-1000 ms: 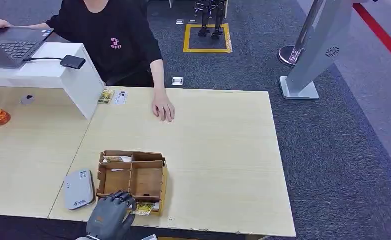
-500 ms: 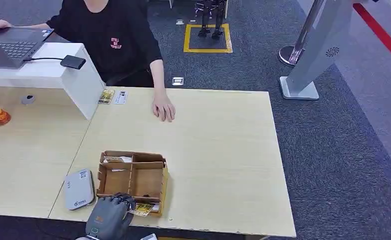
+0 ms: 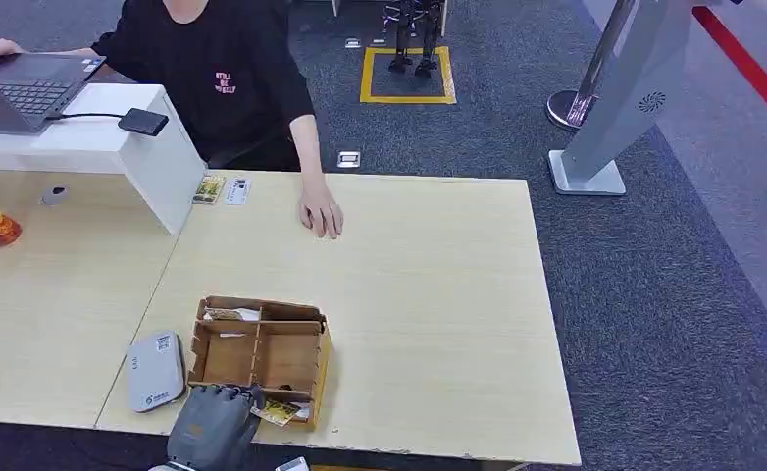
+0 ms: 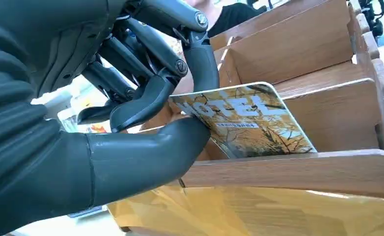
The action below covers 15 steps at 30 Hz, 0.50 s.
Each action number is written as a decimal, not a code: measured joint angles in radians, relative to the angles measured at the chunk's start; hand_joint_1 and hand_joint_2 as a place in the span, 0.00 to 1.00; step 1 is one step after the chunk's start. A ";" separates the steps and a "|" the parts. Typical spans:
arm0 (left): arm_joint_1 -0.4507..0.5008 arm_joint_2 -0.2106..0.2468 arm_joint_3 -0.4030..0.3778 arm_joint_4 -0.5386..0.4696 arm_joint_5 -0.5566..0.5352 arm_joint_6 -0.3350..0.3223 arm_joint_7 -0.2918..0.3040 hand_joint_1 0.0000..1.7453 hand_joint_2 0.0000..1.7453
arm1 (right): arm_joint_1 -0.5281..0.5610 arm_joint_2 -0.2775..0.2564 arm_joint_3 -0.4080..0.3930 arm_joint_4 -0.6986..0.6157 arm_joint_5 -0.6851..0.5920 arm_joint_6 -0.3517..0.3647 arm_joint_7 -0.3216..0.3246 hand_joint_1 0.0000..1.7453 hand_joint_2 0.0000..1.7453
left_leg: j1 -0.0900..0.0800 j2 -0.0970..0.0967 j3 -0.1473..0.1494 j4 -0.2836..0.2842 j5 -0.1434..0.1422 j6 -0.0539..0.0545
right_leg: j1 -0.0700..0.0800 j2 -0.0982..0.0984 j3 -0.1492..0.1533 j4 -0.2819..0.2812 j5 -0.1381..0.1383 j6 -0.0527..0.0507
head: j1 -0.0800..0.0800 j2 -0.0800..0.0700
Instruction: Pass the card to the sensor for recognition and then transmit it.
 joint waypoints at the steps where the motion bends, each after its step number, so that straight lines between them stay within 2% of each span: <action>1: 0.000 0.000 0.000 0.000 -0.001 0.002 0.001 1.00 1.00 | 0.000 0.000 0.000 0.000 0.000 0.000 0.000 0.00 0.00 | 0.000 0.000 0.000 0.000 0.000 0.000 | 0.000 0.000 0.000 0.000 0.000 0.000 | 0.000 0.000; 9: 0.001 -0.011 0.004 -0.005 -0.027 0.045 0.004 1.00 1.00 | 0.000 0.000 0.000 0.000 -0.006 -0.006 0.000 0.00 0.00 | 0.000 0.000 0.000 0.000 0.000 0.000 | 0.000 0.000 0.000 0.000 0.000 0.000 | 0.000 0.000; 15: 0.001 -0.018 0.010 -0.016 -0.034 0.050 0.005 1.00 1.00 | 0.001 0.000 0.000 0.000 -0.009 -0.007 0.000 0.00 0.00 | 0.000 0.000 0.000 0.000 0.000 0.000 | 0.000 0.000 0.000 0.000 0.000 0.000 | 0.000 0.000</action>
